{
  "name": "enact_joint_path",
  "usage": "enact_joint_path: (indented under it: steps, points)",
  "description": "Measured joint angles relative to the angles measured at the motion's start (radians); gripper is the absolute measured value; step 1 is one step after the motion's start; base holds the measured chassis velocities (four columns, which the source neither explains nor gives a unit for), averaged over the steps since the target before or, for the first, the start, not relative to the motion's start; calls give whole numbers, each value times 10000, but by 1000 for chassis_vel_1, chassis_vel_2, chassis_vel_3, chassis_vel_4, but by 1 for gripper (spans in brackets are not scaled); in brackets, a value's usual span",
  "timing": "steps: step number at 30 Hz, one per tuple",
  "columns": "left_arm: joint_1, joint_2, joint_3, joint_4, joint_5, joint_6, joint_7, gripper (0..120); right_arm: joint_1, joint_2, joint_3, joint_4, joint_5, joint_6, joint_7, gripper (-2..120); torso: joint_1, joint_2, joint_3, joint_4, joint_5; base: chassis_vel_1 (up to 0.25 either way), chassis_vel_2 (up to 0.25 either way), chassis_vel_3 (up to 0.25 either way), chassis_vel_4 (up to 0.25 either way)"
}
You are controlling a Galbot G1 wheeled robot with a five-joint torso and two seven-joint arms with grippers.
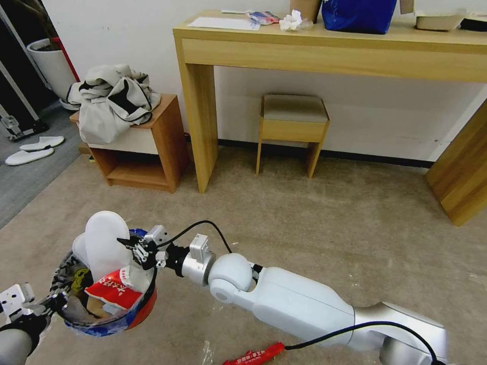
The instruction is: Pick up the trash bin and place the garbage on the floor into it.
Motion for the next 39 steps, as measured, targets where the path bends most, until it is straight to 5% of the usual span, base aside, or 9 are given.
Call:
enact_joint_path:
  steps: [31,39]
  points:
    - [-104,44,46,316,129,-1,157,0,19,115,-539,-678,-714,480,-4,0,0,0,0,1,0,0,0,0,0]
    - [-133,31,49,346,160,-3,163,0,89,146,-472,-705,-835,595,103,30,0,0,0,0,0,0,0,0,0]
